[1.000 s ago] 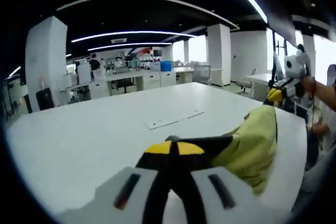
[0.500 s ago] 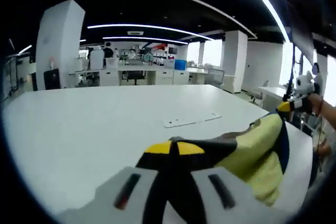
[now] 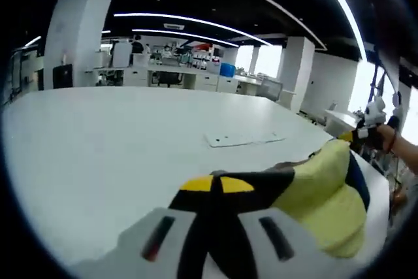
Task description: Fold the garment on the visible template until the final outline fits inside the template.
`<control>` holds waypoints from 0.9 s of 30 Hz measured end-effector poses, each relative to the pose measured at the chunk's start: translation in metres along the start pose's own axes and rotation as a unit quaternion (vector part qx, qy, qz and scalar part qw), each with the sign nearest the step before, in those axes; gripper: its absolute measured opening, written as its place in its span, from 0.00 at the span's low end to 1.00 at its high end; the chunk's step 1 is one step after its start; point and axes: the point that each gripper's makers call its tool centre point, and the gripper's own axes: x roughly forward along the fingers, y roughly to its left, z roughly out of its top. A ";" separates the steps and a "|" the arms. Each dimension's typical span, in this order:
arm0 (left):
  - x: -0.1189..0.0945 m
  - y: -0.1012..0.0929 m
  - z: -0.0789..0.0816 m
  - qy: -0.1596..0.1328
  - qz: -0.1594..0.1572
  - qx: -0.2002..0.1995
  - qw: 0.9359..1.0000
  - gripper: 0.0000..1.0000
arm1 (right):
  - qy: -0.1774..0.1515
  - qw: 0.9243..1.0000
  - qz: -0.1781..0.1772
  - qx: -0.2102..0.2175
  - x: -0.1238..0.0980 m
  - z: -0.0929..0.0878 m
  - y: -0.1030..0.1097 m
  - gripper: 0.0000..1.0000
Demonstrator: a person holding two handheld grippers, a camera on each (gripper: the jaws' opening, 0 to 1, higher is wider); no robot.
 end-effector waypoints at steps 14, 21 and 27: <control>0.021 0.001 -0.043 0.081 0.009 0.027 0.996 0.00 | 0.099 0.994 -0.048 0.008 0.034 -0.051 -0.029 0.00; 0.026 0.008 -0.058 0.104 0.022 0.045 0.993 0.00 | 0.104 0.993 -0.050 0.005 0.048 -0.059 -0.033 0.00; 0.030 0.007 -0.059 0.111 0.025 0.071 0.991 0.00 | 0.112 0.992 -0.053 0.009 0.054 -0.063 -0.036 0.00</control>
